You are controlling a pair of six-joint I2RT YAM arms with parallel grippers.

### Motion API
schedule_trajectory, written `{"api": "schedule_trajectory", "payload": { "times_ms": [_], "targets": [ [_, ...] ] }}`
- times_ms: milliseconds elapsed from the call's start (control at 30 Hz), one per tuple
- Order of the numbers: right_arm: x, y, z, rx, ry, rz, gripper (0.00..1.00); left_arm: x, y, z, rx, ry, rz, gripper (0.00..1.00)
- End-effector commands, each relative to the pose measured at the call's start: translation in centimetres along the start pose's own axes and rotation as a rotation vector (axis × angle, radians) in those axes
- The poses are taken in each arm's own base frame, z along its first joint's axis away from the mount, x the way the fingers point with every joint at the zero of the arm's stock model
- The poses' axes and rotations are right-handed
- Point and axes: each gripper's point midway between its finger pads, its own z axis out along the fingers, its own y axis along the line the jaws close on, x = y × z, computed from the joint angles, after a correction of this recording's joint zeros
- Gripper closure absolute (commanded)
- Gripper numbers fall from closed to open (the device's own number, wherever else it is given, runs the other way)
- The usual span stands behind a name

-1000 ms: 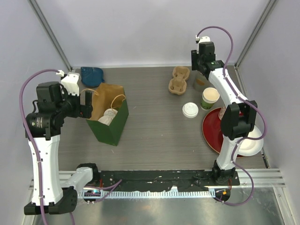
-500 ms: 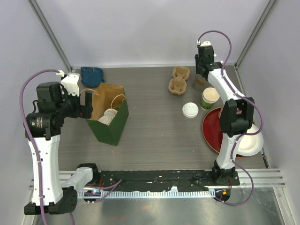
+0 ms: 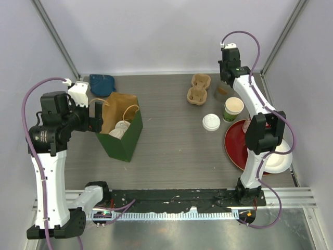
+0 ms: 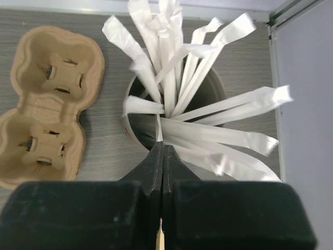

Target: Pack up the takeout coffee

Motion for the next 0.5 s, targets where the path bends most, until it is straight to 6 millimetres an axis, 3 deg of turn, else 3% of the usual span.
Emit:
{"api": "schedule_trajectory", "payload": {
  "times_ms": [0,233,467],
  "targets": [
    [-8.4,-4.4,-9.1,0.037,-0.222,0.073,0.99,-0.5,-0.4,-0.3,0.023,-0.035,0.023,0.0],
    [-9.9,-6.1,-14.7,0.019,-0.256,0.078,0.99,-0.6,-0.6,-0.5,0.03,-0.047,0.028,0.0],
    [-11.4,-6.4,-15.9,0.011,-0.297,0.061,0.99,-0.5,-0.6,-0.7,0.031,-0.052,0.036,0.0]
  ]
}}
